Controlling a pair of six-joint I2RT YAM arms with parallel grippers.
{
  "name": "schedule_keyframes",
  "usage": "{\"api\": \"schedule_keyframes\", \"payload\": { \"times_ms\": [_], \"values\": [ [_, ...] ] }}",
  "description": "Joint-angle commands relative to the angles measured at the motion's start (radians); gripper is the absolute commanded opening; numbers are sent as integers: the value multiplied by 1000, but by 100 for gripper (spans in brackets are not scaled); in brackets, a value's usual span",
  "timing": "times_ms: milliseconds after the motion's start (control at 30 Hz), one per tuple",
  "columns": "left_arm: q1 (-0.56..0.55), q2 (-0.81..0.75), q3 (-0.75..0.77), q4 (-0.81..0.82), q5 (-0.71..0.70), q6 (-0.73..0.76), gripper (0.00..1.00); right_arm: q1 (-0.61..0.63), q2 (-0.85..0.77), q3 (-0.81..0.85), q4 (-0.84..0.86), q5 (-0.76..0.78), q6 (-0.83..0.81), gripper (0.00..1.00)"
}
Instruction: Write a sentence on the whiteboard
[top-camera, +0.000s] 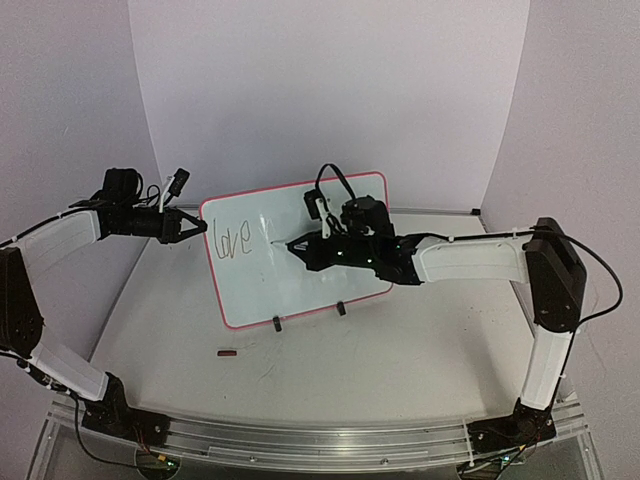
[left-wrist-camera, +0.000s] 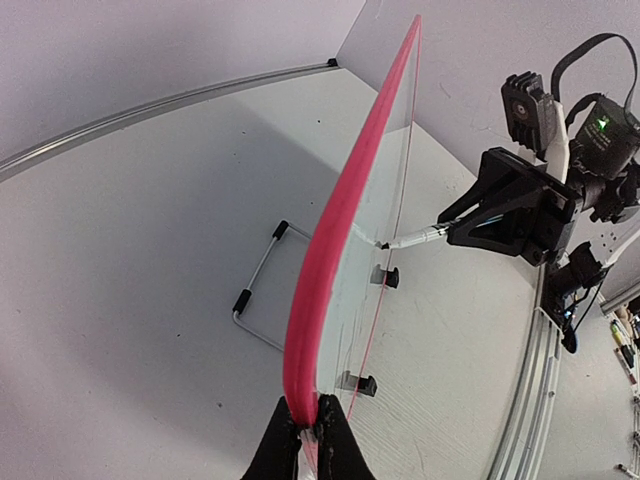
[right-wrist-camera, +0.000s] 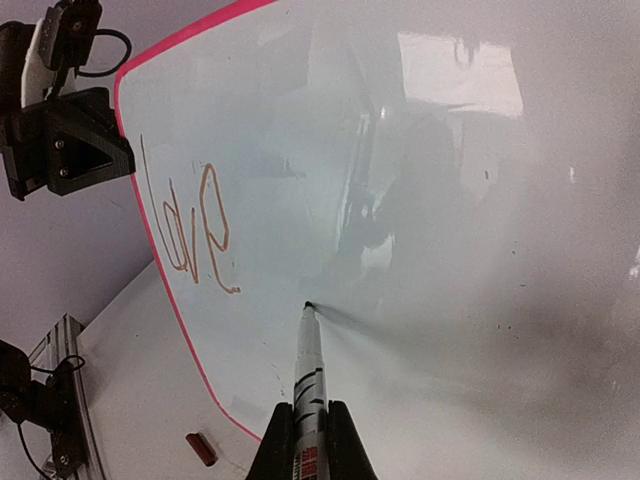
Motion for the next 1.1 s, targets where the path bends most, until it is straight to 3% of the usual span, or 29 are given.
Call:
{"api": "schedule_keyframes", "payload": {
  "times_ms": [0,1067],
  "values": [
    [1,5,24,-33,-71,25,0,-7,26,45,18,27,-5,0],
    [1,7,27,-38,-73,28,0,-11,-23,25,99,176,0,0]
  ]
}}
